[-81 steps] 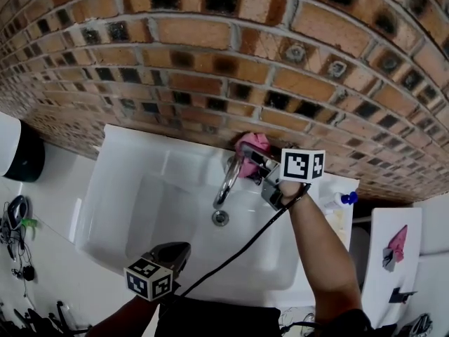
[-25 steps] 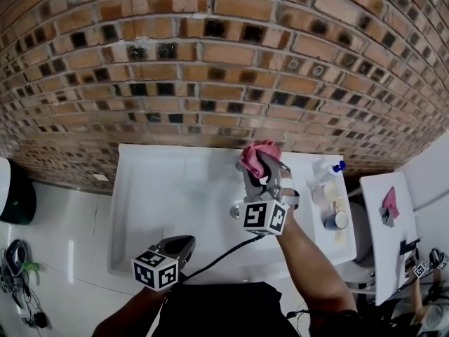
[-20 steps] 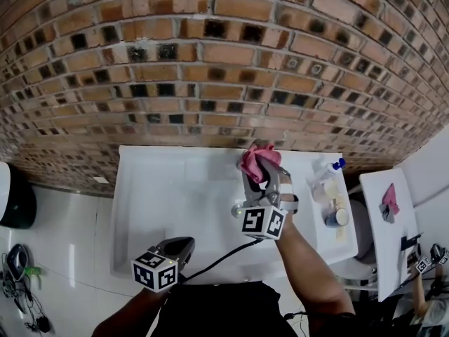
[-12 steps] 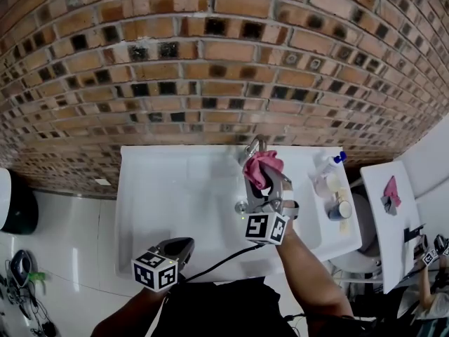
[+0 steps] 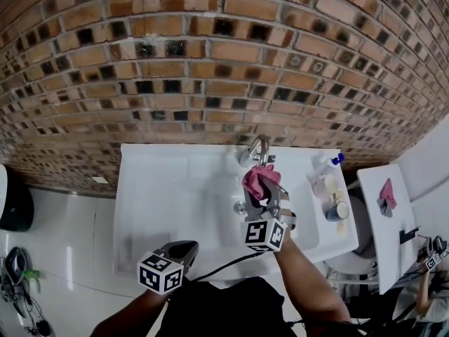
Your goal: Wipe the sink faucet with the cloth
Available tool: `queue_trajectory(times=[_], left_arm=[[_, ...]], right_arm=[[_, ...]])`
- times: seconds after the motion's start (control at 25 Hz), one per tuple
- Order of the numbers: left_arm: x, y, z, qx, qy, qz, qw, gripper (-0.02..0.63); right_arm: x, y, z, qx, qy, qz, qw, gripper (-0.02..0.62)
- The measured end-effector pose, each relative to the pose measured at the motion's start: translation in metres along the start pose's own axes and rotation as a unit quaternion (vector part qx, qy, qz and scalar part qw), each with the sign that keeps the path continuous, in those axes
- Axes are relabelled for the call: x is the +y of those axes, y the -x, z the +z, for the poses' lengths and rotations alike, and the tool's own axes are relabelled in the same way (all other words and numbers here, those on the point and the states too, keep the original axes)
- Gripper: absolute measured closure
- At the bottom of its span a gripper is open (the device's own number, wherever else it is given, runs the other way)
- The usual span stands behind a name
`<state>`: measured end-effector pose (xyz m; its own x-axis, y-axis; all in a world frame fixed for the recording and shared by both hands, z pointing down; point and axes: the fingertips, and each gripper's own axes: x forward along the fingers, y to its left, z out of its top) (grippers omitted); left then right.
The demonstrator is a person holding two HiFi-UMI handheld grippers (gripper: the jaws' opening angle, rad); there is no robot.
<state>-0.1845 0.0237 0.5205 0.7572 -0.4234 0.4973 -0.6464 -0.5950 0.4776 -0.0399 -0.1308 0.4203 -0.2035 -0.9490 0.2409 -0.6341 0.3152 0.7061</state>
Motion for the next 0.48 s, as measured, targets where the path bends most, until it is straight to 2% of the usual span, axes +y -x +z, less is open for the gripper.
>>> queue_trajectory(times=[0.24,0.36,0.48], left_arm=[[-0.005,0.006,-0.005,-0.020,0.009,0.022,0.9995,0.601],[-0.015,0.010,-0.008,-0.032,0.017,0.037,0.9987,0.601],[-0.026,0.012,-0.008,-0.044,0.020,0.051,0.9975,0.601]], right_arm=[[0.017,0.002,-0.015,0.020,-0.005,0.047,0.999,0.451],[0.035,0.006,-0.039,0.066,-0.051,0.106,0.991,0.453],[0.044,0.023,-0.065,0.104,-0.125,0.155,0.975,0.453]])
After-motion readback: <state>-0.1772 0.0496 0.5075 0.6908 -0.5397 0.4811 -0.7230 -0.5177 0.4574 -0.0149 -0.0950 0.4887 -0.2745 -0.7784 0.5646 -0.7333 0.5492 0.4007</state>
